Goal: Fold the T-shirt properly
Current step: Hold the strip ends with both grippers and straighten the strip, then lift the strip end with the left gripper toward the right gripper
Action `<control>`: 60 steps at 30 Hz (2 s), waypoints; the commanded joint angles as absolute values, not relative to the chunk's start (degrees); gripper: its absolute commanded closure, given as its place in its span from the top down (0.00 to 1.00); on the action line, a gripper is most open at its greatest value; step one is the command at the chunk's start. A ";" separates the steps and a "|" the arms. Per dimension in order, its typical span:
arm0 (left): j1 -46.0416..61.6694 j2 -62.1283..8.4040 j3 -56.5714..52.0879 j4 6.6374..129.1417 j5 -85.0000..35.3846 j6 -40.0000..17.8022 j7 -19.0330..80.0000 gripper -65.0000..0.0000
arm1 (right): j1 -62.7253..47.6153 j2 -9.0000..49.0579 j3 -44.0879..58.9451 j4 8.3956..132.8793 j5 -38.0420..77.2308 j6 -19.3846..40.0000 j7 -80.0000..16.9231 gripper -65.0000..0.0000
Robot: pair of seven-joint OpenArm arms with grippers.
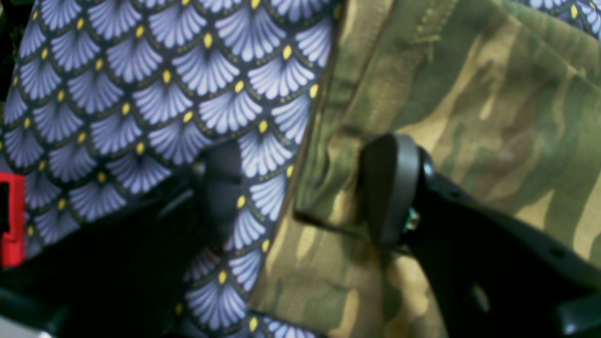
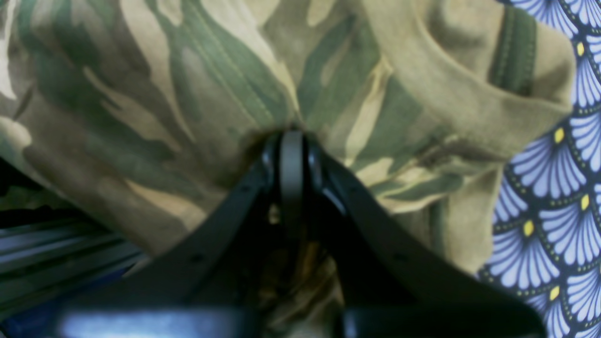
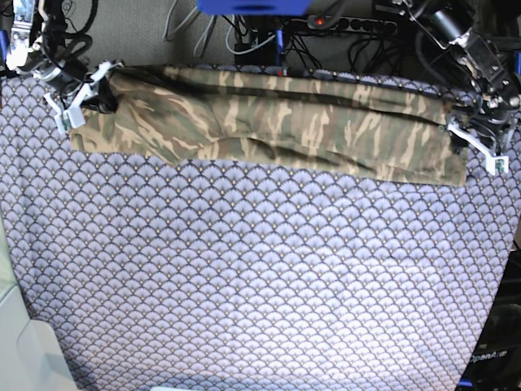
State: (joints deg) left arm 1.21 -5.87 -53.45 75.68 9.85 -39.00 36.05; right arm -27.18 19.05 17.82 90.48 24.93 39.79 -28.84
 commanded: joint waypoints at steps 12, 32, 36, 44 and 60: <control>1.98 -4.09 -52.79 71.34 13.41 -40.00 41.27 0.17 | -27.03 20.97 16.66 90.95 25.19 40.00 -29.32 0.00; 3.38 -3.74 -53.32 75.47 13.41 -40.00 41.80 0.00 | -27.03 21.05 16.66 90.95 25.19 40.00 -29.32 0.00; 4.70 -0.57 -53.23 82.95 13.41 -40.00 41.80 0.00 | -27.03 21.05 16.66 90.95 25.19 40.00 -29.32 0.00; 5.05 4.97 -51.91 97.36 14.02 -40.00 44.00 0.00 | -27.03 21.05 16.66 90.95 25.19 40.00 -29.32 0.00; 5.93 5.49 -34.68 114.77 14.02 -40.00 58.68 0.00 | -27.03 21.05 16.66 90.95 25.10 40.00 -29.32 0.00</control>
